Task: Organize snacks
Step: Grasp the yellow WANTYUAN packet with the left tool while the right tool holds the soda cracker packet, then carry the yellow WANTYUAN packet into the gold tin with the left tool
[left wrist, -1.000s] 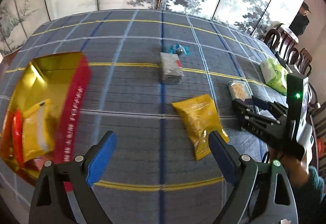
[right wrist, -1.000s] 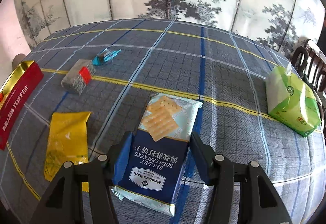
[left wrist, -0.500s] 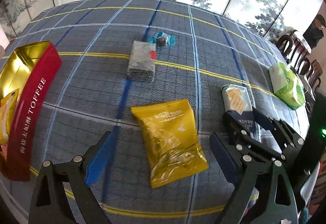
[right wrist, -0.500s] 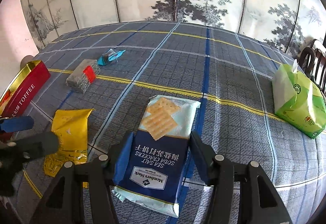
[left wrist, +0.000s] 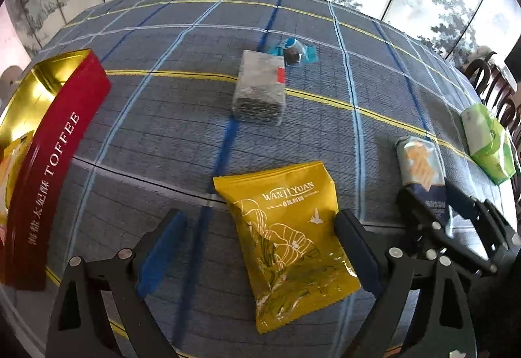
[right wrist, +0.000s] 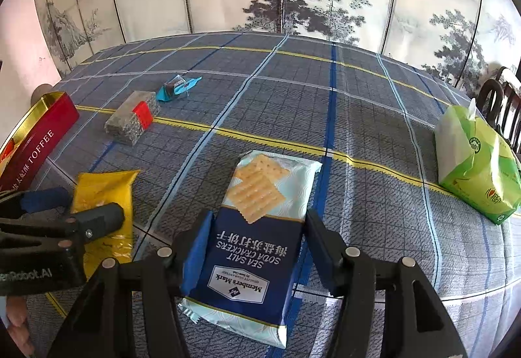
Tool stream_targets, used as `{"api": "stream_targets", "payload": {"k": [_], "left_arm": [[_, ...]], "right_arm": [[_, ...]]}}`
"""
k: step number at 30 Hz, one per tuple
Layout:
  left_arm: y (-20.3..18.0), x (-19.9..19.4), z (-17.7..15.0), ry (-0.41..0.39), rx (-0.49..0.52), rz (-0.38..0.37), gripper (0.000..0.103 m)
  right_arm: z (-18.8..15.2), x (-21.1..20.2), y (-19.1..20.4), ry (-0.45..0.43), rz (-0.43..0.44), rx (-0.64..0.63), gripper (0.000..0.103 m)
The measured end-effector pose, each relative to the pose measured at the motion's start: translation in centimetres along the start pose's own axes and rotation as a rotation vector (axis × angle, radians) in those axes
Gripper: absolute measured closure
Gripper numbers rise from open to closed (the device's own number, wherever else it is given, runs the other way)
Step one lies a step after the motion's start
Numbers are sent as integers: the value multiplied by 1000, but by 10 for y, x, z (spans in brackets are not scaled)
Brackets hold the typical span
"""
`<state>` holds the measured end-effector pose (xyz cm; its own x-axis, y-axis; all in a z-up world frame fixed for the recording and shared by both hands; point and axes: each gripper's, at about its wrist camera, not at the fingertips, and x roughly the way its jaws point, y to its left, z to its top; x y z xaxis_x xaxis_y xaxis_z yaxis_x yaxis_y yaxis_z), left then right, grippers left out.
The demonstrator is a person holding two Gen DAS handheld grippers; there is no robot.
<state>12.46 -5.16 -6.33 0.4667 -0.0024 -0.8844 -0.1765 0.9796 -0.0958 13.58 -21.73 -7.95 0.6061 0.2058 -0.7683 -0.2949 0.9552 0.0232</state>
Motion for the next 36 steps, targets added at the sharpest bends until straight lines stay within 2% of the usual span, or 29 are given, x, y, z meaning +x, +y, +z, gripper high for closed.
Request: {"api": "stream_targets", "payload": {"k": [5, 6, 10, 13, 17, 27, 36], "left_arm": [[14, -3, -4, -10, 24, -1, 12], [17, -4, -5, -10, 24, -7, 15], [24, -9, -4, -20, 39, -34, 40], [27, -13, -5, -22, 46, -37, 48], [28, -16, -6, -28, 70, -37, 51], [38, -28, -9, -18, 89, -40, 53], [49, -69, -11, -89, 145, -36, 53]], "right_arm": [[0, 0, 0, 1, -2, -1, 44], [0, 0, 0, 1, -2, -2, 44], [0, 0, 1, 2, -7, -6, 44], [0, 0, 2, 2, -7, -7, 44], [0, 0, 2, 3, -8, -7, 44], [0, 0, 2, 3, -7, -7, 44], [0, 0, 2, 3, -8, -7, 44]]}}
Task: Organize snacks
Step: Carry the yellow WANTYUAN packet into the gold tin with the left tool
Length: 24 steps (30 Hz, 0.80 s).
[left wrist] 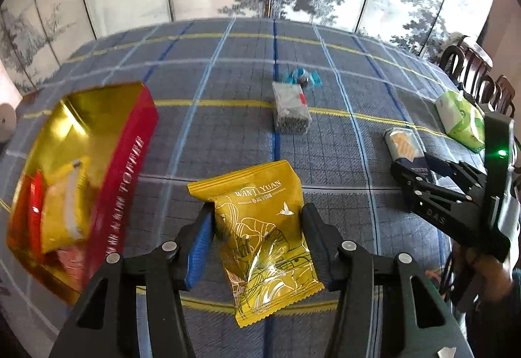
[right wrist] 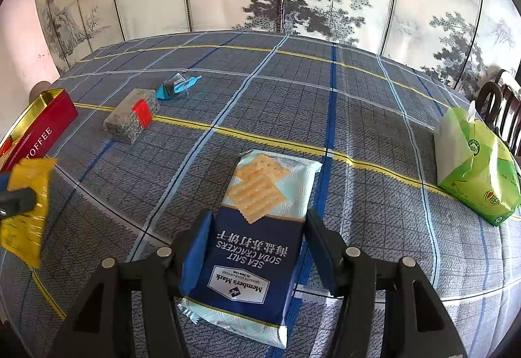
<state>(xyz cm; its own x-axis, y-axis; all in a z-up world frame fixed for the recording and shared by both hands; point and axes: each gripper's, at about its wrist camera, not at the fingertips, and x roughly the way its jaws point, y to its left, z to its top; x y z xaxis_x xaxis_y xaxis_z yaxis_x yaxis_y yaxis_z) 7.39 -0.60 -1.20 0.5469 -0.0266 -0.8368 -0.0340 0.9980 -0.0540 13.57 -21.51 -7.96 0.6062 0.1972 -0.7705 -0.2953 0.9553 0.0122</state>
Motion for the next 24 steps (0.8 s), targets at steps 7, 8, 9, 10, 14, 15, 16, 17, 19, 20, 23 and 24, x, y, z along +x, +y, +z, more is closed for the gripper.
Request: {"api": "stream_targets", "payload": {"k": [7, 8, 9, 10, 14, 15, 16, 17, 19, 20, 23, 24], "left_arm": [[25, -27, 1, -31, 29, 24, 53], [32, -31, 1, -34, 25, 31, 53], [39, -35, 2, -39, 17, 35, 53], [45, -38, 3, -43, 12, 39, 53], [82, -49, 7, -63, -24, 87, 54], [90, -51, 7, -65, -34, 99, 53], [98, -53, 7, -67, -45, 112, 53], [111, -54, 7, -68, -59, 124, 53], [128, -56, 6, -64, -78, 140, 53], [137, -57, 5, -61, -87, 152, 53], [159, -59, 2, -58, -101, 186, 53], [167, -59, 0, -54, -101, 194, 53]], "right_arm": [[0, 0, 0, 0, -1, 0, 44], [0, 0, 0, 0, -1, 0, 44], [0, 0, 0, 0, -1, 0, 44], [0, 0, 1, 0, -1, 0, 44], [0, 0, 1, 0, -1, 0, 44], [0, 0, 1, 0, -1, 0, 44], [0, 0, 1, 0, -1, -1, 44], [0, 0, 1, 0, -2, -1, 44], [0, 0, 1, 1, -1, -1, 44], [0, 0, 1, 1, -1, -1, 44], [0, 0, 1, 1, -2, -1, 44], [0, 0, 1, 1, -2, -1, 44]]}}
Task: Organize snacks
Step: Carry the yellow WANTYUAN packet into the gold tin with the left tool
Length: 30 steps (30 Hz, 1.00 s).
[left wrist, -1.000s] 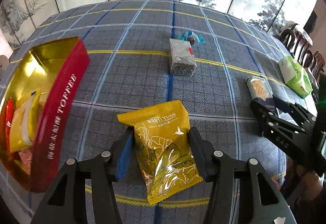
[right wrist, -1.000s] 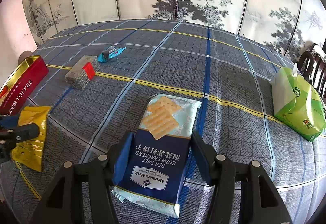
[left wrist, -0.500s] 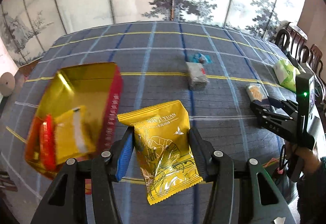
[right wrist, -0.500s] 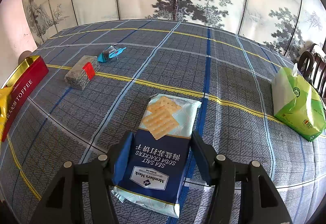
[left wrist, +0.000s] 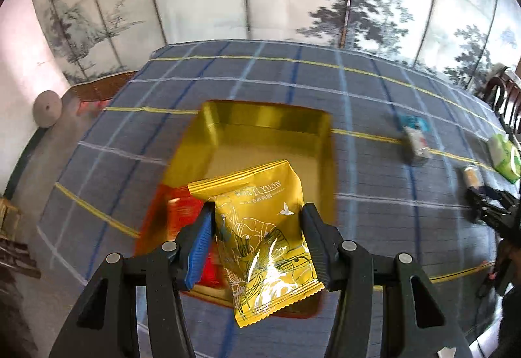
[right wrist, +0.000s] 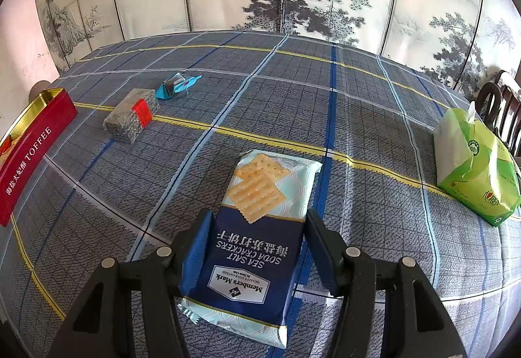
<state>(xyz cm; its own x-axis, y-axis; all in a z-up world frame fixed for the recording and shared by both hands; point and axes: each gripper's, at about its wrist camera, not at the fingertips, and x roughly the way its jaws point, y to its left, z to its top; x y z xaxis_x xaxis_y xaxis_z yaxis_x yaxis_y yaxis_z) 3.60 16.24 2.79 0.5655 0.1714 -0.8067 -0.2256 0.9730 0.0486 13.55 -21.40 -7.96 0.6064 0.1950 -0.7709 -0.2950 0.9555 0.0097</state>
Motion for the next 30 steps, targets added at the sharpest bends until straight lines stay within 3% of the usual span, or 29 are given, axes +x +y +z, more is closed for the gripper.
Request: {"api": "stream_targets", "payload": {"k": [8, 15, 30], "left_arm": [[33, 21, -9, 53, 11, 31, 53], [47, 36, -9, 57, 13, -3, 53], [38, 42, -6, 28, 105, -6, 53]], "right_arm": [[0, 0, 0, 0, 0, 0, 44], [0, 0, 1, 0, -3, 2, 44], [0, -1, -1, 0, -6, 5, 44]]}}
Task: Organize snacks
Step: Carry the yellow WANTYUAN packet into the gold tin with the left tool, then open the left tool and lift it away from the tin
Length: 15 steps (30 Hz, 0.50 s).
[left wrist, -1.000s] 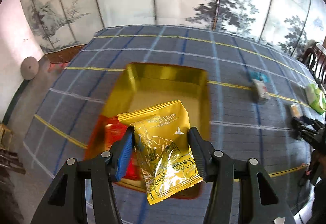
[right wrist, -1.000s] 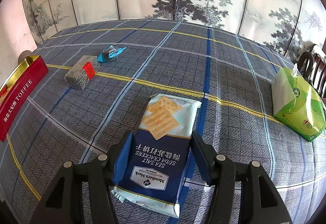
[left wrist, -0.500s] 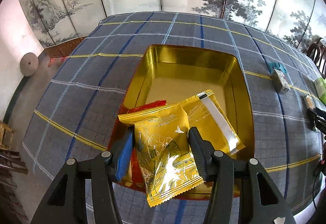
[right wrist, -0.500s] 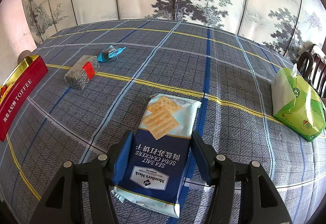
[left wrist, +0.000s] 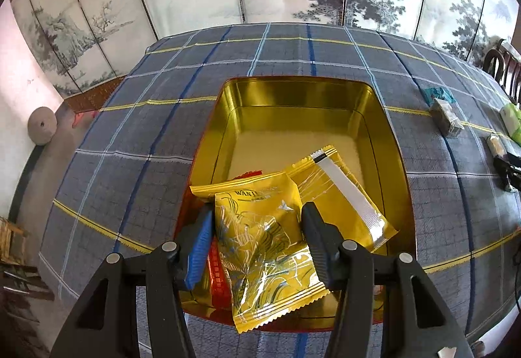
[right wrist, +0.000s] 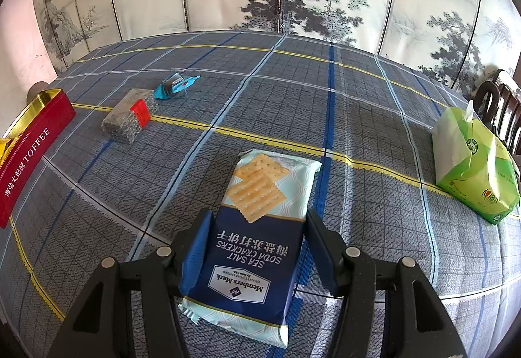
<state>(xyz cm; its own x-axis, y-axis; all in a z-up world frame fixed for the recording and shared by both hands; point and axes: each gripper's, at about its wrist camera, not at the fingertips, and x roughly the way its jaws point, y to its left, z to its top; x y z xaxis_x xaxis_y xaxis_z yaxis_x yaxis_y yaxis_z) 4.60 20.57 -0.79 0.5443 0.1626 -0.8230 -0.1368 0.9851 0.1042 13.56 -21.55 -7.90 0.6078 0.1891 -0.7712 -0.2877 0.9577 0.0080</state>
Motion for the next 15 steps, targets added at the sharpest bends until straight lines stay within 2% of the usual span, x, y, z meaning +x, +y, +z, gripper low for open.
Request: {"api": "stream_targets", "payload": {"k": [15], "left_arm": [[-1, -1, -1, 2, 4, 9, 50]], "right_arm": [[-1, -2, 0, 0, -10, -1, 46]]}}
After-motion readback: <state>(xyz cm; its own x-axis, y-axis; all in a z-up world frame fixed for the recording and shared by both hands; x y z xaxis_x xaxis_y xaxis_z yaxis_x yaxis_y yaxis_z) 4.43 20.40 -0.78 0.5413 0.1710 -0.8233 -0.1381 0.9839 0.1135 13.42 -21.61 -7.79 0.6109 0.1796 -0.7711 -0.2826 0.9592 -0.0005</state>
